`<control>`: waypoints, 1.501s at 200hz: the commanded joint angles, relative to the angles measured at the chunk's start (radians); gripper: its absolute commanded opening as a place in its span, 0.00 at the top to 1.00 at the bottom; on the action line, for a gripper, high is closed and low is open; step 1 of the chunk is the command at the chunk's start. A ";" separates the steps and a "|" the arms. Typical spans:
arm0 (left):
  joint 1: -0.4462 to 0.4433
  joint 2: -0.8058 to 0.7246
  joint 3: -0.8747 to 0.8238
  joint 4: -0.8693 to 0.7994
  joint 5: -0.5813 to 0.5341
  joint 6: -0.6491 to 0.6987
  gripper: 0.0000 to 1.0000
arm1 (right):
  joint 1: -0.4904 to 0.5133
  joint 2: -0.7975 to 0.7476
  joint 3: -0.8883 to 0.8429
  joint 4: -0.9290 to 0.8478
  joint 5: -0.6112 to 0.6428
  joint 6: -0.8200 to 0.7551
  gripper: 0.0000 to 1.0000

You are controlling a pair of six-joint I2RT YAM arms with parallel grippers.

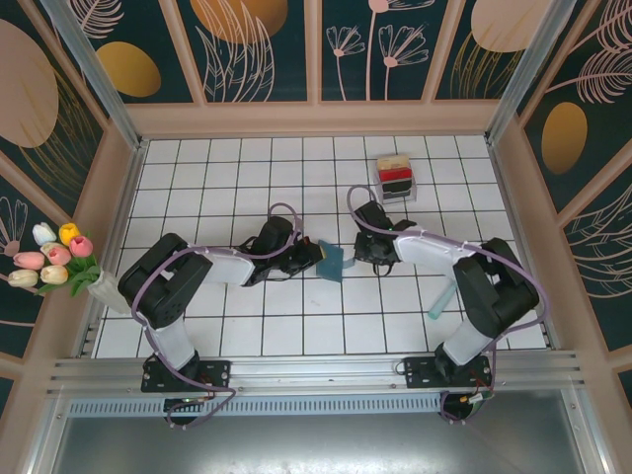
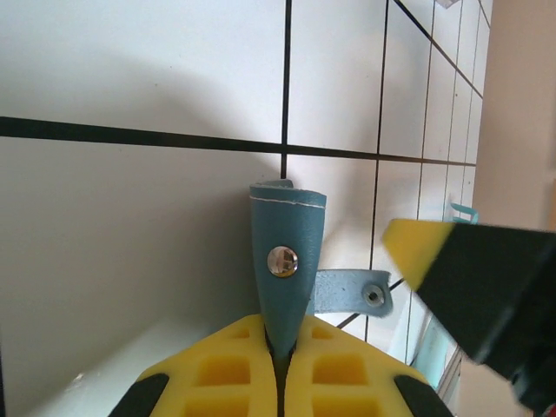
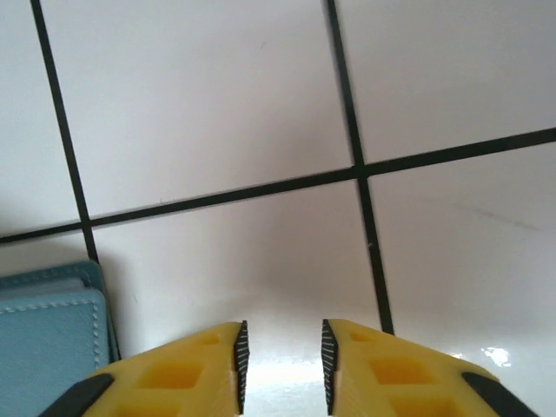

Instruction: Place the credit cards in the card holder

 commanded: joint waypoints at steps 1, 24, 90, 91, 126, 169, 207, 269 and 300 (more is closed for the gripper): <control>0.007 -0.006 0.013 -0.022 0.000 0.029 1.00 | -0.025 -0.041 -0.028 0.014 -0.104 -0.011 0.65; 0.006 -0.002 0.017 -0.015 0.004 0.027 1.00 | -0.018 -0.058 -0.027 0.051 -0.202 -0.021 0.51; 0.007 0.006 0.030 -0.011 0.012 0.024 1.00 | 0.027 0.028 0.015 0.047 -0.219 -0.012 0.39; 0.007 0.006 0.030 -0.011 0.012 0.023 1.00 | 0.027 0.030 0.014 0.047 -0.219 -0.012 0.39; 0.007 0.003 0.028 -0.028 0.002 0.030 0.98 | 0.026 0.008 0.000 0.017 -0.166 -0.011 0.77; 0.006 -0.037 0.054 -0.190 -0.109 0.090 0.48 | -0.012 -0.094 -0.028 0.082 -0.280 -0.025 1.00; -0.001 -0.097 0.085 -0.294 -0.173 0.142 0.36 | -0.027 -0.169 -0.044 0.156 -0.419 -0.016 1.00; -0.032 -0.076 0.167 -0.334 -0.132 0.187 0.27 | -0.028 -0.183 -0.065 0.254 -0.522 0.028 1.00; -0.032 -0.074 0.181 -0.387 -0.159 0.201 0.29 | -0.030 -0.194 -0.067 0.261 -0.522 0.035 1.00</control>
